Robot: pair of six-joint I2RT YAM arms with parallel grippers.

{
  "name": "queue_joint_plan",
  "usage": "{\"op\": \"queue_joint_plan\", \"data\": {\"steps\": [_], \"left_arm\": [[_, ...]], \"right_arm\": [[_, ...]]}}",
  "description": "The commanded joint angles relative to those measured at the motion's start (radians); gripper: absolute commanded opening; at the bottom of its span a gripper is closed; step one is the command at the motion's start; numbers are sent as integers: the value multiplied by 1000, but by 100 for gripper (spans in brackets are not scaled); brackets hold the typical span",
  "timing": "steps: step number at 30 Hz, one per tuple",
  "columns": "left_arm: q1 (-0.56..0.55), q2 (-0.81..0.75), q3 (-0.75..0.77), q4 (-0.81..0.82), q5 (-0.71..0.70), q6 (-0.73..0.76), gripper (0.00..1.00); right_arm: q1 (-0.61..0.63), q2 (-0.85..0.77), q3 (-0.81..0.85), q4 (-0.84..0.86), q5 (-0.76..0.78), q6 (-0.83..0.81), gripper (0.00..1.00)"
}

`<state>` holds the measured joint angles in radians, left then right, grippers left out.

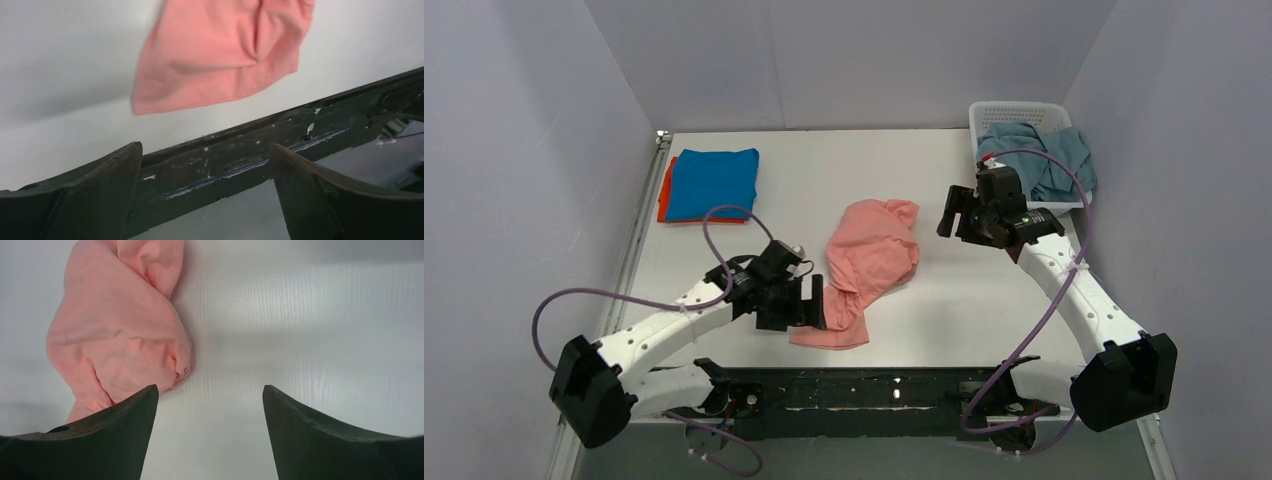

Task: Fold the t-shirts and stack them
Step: Flatten out the tshirt

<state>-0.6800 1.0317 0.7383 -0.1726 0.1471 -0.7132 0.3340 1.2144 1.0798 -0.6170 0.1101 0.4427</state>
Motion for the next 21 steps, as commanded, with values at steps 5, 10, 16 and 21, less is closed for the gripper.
{"op": "queue_joint_plan", "data": {"steps": [5,10,16,21], "left_arm": [[-277,410,240,13,-211,23,99],[-363,611,371,-11,-259,30,95],[-417,756,442,-63,-321,13,78],[-435,847,478,-92,-340,-20,64]], "right_arm": [[-42,-73,-70,37,33,39,84],[-93,-131,-119,39,-3,41,84],[-140,-165,-168,45,-40,24,84],[-167,-172,-195,61,-71,15,84]]}}
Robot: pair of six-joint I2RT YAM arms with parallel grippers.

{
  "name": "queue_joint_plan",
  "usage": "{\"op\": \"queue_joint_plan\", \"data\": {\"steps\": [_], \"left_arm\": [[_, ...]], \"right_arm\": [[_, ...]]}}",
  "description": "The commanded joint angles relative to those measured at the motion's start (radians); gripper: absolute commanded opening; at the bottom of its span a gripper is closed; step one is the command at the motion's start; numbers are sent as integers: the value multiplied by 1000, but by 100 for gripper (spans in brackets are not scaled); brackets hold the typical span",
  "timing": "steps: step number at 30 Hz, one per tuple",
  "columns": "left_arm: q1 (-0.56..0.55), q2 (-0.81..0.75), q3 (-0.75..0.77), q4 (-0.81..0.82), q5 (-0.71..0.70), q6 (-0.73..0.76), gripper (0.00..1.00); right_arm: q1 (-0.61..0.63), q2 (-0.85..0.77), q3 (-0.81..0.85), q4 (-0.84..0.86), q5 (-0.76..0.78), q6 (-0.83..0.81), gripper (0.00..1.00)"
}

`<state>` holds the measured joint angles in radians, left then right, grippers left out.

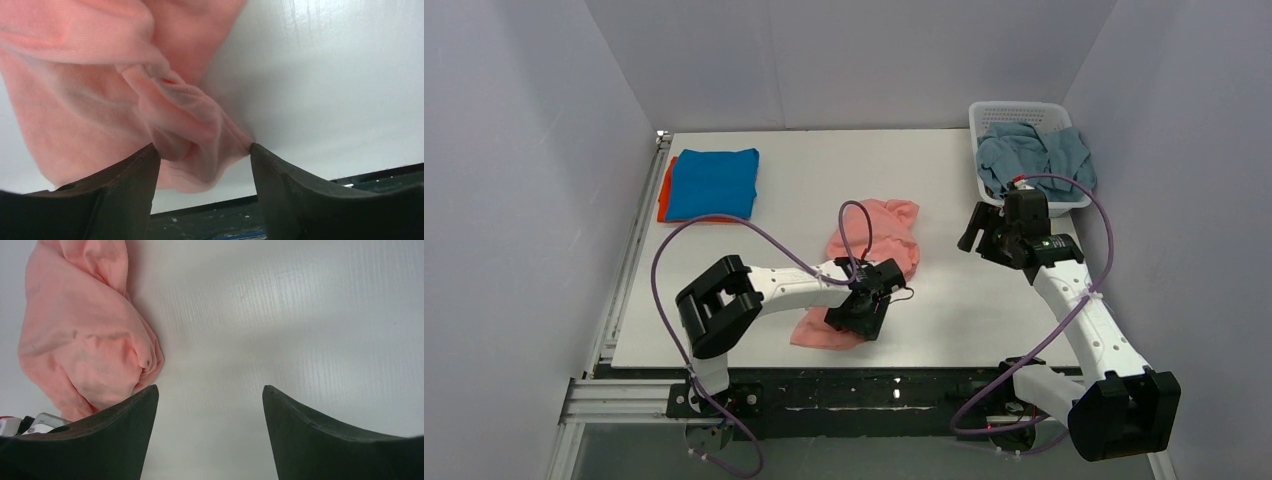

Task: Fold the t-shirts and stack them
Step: Flatten out the tshirt

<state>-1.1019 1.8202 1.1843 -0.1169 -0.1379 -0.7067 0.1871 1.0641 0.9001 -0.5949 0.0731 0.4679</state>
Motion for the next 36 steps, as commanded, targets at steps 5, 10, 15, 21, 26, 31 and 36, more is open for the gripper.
{"op": "queue_joint_plan", "data": {"steps": [5,10,15,21,26,31,36], "left_arm": [[-20,134,106,-243,-136,-29,25],[-10,-15,64,-298,-293,-28,0],[77,-332,-76,-267,-355,4,0],[276,-633,-200,-292,-296,22,0],[351,-734,-242,-316,-278,30,0],[395,-756,-253,-360,-285,11,0],[424,-769,-281,-361,-274,3,0]], "right_arm": [[-38,-17,-19,48,-55,-21,84],[-41,7,6,63,-143,-72,82],[-39,70,51,109,-241,-94,82],[0,233,172,180,-323,-139,80],[56,480,388,116,-332,-156,76],[109,678,521,89,-272,-235,75],[145,786,641,-9,-262,-285,74]]}}
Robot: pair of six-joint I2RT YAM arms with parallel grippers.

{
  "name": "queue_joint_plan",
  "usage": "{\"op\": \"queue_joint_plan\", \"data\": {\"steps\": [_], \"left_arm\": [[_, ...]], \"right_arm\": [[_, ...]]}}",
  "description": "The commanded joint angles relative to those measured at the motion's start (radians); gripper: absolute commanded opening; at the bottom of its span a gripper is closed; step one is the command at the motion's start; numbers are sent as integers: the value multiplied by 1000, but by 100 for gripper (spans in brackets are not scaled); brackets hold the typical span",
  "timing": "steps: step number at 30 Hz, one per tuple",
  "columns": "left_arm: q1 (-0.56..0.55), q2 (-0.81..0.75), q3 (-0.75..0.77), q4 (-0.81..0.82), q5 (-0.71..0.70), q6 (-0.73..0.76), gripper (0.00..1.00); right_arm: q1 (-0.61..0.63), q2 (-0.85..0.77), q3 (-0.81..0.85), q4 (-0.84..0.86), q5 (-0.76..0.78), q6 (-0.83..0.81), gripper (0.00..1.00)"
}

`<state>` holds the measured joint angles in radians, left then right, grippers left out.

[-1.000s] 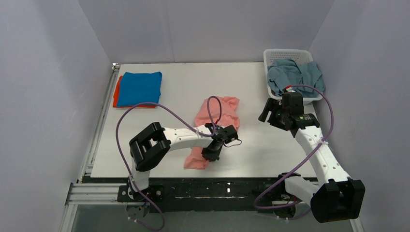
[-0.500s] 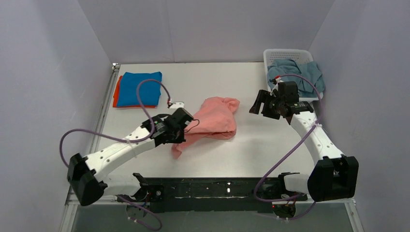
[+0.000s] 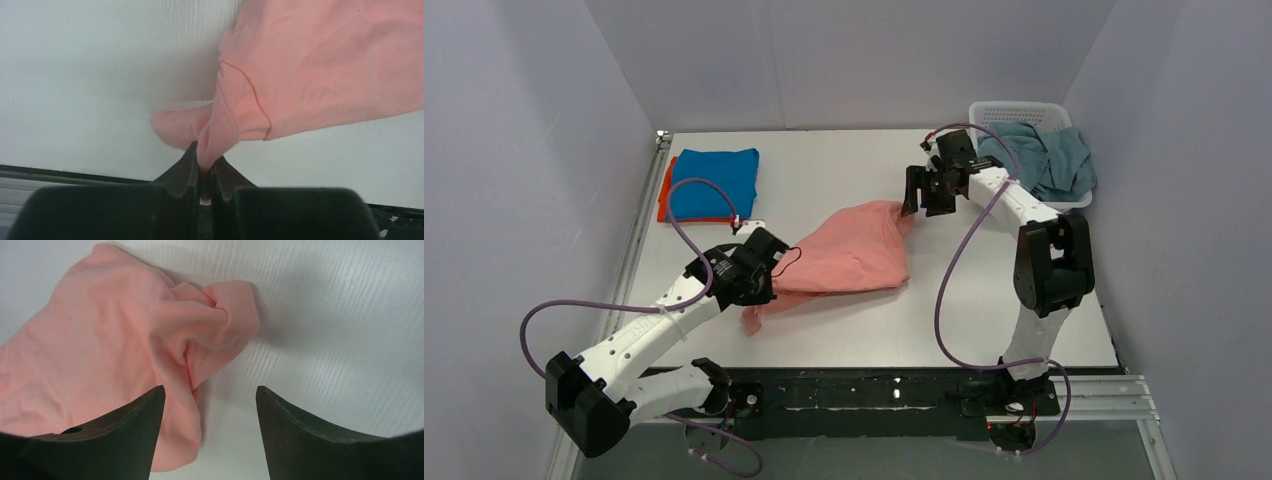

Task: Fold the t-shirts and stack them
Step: Flatten out the tshirt

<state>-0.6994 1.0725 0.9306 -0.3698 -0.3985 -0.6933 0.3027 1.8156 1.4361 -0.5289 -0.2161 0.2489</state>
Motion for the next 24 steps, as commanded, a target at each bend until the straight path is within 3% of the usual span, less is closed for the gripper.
{"op": "queue_joint_plan", "data": {"steps": [1,11,24], "left_arm": [[25,-22,-32,-104,-8,-10,0],[56,-24,-47,-93,4,-5,0],[80,-18,-82,-63,36,-9,0]], "right_arm": [[43,37,105,-64,35,-64,74],[69,137,172,-4,136,173,74],[92,291,274,-10,72,318,71]]}}
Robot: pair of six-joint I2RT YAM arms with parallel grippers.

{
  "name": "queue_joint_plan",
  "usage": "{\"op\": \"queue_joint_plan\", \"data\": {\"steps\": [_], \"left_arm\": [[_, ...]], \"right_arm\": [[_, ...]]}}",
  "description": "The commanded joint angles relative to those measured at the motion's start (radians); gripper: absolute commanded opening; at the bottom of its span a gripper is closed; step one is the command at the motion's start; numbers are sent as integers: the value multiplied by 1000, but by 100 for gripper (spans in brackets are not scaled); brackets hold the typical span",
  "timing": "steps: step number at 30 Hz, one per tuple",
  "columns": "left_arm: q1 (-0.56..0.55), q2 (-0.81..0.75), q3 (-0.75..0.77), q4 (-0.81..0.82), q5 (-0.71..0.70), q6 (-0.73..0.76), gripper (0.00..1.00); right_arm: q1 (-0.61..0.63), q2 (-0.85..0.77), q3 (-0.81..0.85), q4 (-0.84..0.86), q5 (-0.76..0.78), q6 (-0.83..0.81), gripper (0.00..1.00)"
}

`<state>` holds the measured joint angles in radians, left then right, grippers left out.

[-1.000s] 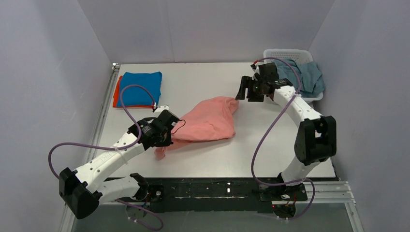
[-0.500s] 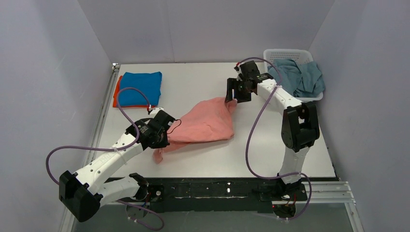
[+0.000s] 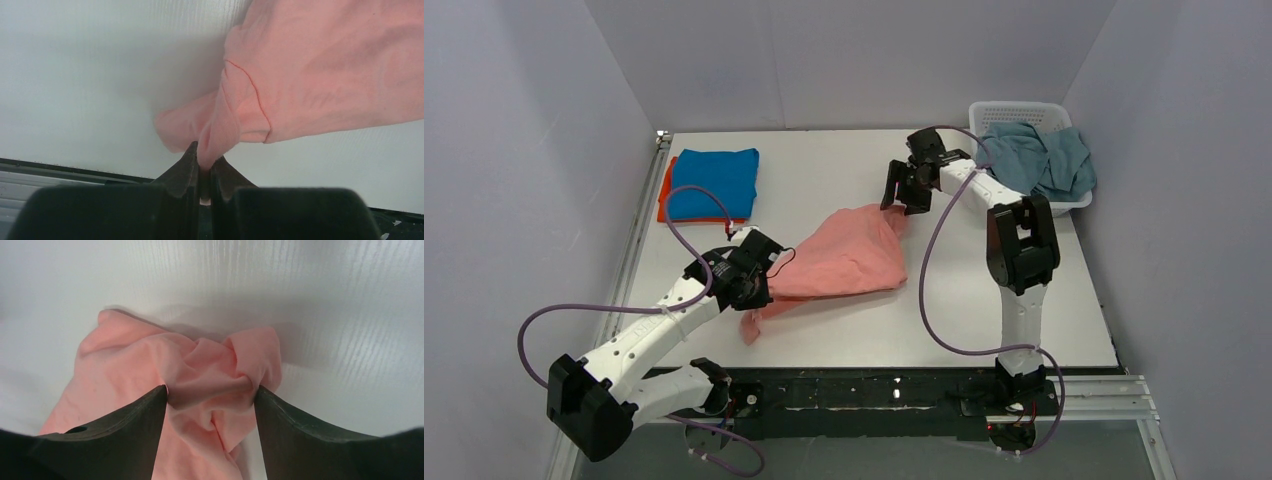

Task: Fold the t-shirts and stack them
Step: Flatten out the tshirt

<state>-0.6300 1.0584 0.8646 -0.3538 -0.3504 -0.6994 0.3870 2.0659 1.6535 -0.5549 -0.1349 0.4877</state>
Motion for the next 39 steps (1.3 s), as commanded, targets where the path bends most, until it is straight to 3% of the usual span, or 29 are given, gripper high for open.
{"op": "queue_joint_plan", "data": {"steps": [1,6,12,15,21,27,33,39], "left_arm": [[12,-2,-18,-78,-11,-3,0],[21,-7,-28,-79,-11,-9,0],[32,-28,-19,-95,-33,-1,0],[36,-47,11,-110,-78,2,0],[38,-140,162,-119,-201,92,0],[39,-276,297,-39,-234,236,0],[39,-395,470,38,-88,351,0],[39,-448,652,41,137,387,0]], "right_arm": [[10,58,65,23,-17,88,70],[37,148,139,-34,-5,92,61],[50,87,125,-57,145,91,15],[49,-4,124,-69,219,51,1],[50,-260,119,-118,280,-45,1],[50,-549,150,-209,225,-120,1],[50,-777,253,-309,-34,-153,1],[52,-978,354,-354,-173,-124,1]]}}
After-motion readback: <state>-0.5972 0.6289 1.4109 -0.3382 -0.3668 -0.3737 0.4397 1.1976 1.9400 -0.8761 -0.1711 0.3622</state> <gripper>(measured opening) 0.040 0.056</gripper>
